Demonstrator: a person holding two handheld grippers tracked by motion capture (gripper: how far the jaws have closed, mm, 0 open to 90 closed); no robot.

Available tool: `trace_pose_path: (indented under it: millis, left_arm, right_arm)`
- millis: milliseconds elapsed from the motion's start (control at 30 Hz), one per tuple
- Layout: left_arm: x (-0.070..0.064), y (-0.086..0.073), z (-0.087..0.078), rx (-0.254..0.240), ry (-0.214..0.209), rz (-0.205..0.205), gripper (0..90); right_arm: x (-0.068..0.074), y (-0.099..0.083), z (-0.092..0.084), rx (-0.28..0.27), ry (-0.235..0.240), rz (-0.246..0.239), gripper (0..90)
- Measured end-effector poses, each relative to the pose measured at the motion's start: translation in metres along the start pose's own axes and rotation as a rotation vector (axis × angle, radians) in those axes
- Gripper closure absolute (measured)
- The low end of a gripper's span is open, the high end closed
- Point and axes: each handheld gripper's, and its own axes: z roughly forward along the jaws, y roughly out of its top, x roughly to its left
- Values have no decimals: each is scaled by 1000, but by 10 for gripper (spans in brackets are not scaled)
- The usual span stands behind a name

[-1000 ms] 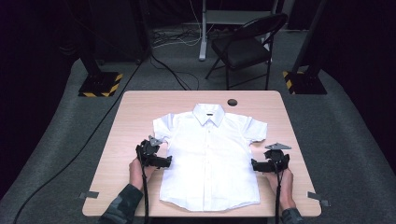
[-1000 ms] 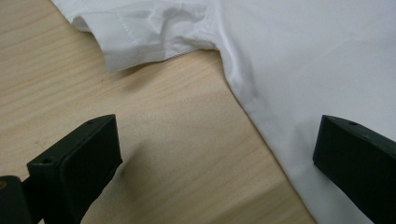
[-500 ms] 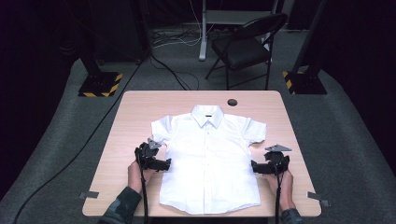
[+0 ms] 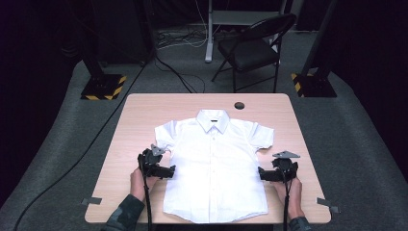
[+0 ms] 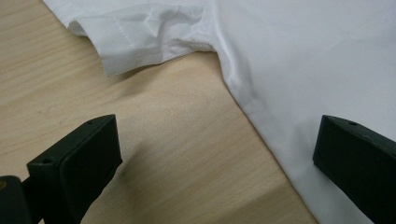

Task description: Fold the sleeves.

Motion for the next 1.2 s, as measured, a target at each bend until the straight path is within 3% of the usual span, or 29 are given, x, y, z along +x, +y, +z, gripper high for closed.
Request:
trace_pose_path:
  millis: [667, 1200]
  left_arm:
    - [1, -9, -7, 5, -17, -16, 3]
    - [-2, -14, -12, 6, -12, -2, 3]
  right_arm:
    - [6, -6, -6, 4, 14, -10, 9]
    - [10, -11, -11, 11, 21, -19, 8]
